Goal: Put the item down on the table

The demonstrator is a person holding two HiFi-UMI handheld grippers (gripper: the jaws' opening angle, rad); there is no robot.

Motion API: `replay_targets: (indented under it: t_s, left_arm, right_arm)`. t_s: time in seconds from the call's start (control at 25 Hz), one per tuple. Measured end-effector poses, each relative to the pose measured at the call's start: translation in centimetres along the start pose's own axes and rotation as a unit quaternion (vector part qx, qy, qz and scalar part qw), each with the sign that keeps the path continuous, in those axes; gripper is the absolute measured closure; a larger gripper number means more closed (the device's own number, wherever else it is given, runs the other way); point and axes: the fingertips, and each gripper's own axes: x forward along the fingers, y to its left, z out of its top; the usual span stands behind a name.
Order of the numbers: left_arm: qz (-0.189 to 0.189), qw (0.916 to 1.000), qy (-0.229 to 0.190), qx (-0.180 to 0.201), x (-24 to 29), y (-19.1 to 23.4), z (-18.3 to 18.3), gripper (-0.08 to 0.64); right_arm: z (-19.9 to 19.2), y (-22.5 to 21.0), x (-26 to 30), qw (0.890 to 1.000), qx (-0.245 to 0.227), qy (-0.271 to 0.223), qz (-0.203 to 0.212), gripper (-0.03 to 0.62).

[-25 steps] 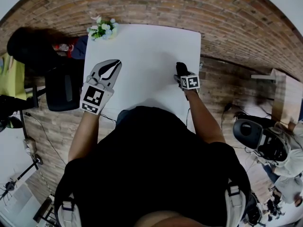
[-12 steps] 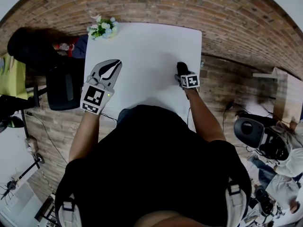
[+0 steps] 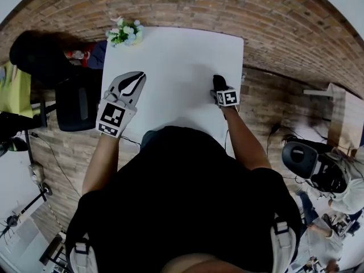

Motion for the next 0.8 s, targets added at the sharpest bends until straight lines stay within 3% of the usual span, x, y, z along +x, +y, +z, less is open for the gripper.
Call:
replay_targets:
  t_s: [0.8]
  left_arm:
    - [0.000, 1.0000, -0.001, -0.003, -0.21, -0.35, -0.41, 0.538]
  right_arm:
    - [0.14, 0.23, 0.26, 1.000, 0.015, -0.012, 0.006, 0.212]
